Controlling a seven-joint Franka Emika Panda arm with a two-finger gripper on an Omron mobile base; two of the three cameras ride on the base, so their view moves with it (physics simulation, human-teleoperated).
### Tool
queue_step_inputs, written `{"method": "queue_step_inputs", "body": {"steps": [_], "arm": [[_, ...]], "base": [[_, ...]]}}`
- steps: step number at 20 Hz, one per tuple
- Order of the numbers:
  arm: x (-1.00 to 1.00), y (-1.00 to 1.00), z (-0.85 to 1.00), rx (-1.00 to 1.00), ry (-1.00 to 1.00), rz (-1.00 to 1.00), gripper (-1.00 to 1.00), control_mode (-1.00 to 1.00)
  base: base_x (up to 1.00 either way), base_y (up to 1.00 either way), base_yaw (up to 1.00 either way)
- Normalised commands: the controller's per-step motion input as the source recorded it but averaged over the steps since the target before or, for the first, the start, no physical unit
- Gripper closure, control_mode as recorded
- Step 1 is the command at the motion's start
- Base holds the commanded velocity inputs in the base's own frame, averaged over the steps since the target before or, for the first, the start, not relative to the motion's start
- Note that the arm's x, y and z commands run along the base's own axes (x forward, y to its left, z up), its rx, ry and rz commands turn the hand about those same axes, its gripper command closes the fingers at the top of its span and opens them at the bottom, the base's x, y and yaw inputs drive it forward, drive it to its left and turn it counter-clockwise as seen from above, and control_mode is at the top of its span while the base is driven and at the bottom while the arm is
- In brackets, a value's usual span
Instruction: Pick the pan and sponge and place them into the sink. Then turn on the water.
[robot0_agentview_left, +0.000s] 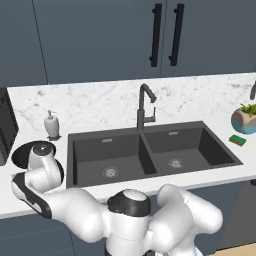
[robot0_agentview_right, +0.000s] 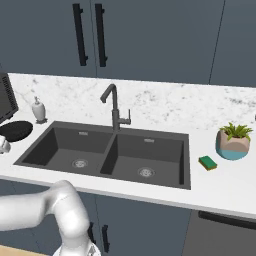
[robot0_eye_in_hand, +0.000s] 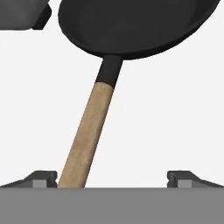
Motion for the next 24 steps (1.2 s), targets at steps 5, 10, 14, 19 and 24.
{"method": "queue_step_inputs", "body": {"steps": [5,10,14,19,24], "arm": [[0.0,0.25,-0.34,0.0,0.06,0.0,-1.0,-1.0],[0.0,0.24,-0.34,-0.01,0.05,0.0,-1.0,-1.0],[0.16,0.35,-0.4,-0.05,0.04,0.0,-1.0,-1.0],[0.2,0.38,-0.55,-0.09,0.09,0.0,1.0,-1.0],[0.05,0.2,-0.78,-0.07,0.15,-0.01,1.0,-1.0]], "base": [[0.0,0.0,0.0],[0.0,0.0,0.0],[0.0,0.0,0.0],[0.0,0.0,0.0],[0.0,0.0,0.0]]}}
